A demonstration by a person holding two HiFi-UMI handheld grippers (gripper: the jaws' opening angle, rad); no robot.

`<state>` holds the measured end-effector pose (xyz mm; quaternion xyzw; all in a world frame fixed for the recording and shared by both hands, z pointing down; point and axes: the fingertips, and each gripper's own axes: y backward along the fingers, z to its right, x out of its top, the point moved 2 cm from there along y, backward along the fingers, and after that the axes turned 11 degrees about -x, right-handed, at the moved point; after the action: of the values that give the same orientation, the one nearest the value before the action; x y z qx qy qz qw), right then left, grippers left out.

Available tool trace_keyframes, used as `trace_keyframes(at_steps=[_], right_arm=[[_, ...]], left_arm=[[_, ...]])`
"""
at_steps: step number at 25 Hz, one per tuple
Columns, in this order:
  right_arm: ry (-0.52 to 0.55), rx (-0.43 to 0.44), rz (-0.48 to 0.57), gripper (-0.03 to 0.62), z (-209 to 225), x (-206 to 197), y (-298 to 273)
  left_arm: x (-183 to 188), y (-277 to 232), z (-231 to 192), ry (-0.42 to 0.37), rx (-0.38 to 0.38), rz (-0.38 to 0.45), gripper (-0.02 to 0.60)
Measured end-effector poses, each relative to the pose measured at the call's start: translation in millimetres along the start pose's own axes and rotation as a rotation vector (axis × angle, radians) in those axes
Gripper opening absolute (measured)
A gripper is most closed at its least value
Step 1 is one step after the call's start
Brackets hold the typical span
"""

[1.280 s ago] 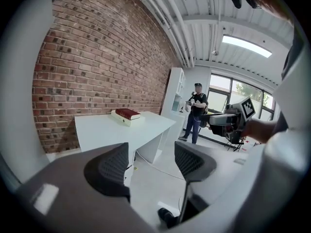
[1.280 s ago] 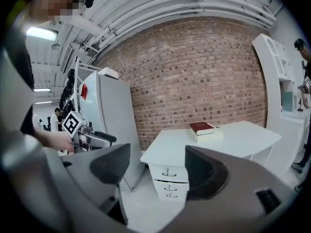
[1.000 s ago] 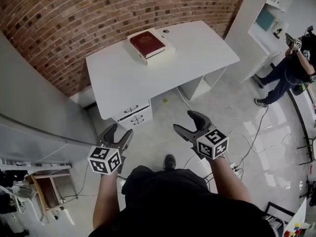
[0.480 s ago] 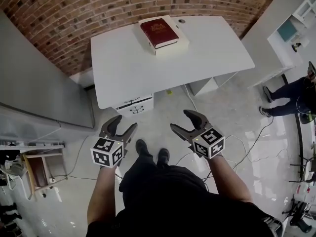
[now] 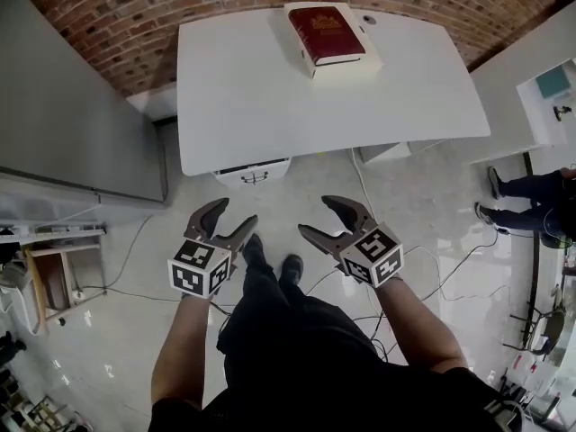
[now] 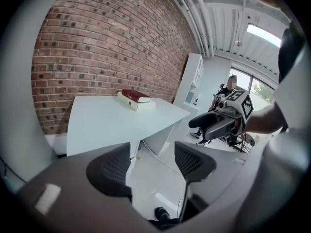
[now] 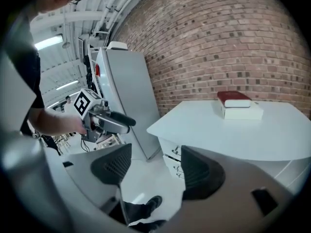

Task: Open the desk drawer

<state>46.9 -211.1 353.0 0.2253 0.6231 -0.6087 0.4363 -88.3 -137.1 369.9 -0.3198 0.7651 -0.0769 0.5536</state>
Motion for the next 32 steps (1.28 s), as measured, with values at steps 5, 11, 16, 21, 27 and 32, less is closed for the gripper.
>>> trace_keyframes(at_steps=[5, 11, 16, 21, 27, 32], right_arm=[[0.015, 0.041, -0.045, 0.319, -5, -9, -40], [0.059, 0.106, -0.099, 0.319, -19, -34, -91], [0.099, 0.139, -0.114, 0.319, -25, -47, -126], [0.11, 0.175, -0.085, 0.319, -33, -66, -142], [0.144, 0.204, -0.043, 0.318, -32, -82, -165], [0.197, 0.156, -0.001, 0.316, -28, -97, -202]], left_arm=[[-21, -11, -28, 0.065, 0.012, 0.012, 0.288], [-51, -27, -60, 0.113, 0.034, 0.019, 0.288], [-77, -35, -92, 0.109, 0.07, -0.003, 0.288], [-102, -34, -108, 0.078, 0.123, -0.055, 0.288], [-121, -48, -118, 0.009, 0.143, -0.116, 0.288], [-152, -75, -145, -0.098, 0.112, -0.172, 0.288]])
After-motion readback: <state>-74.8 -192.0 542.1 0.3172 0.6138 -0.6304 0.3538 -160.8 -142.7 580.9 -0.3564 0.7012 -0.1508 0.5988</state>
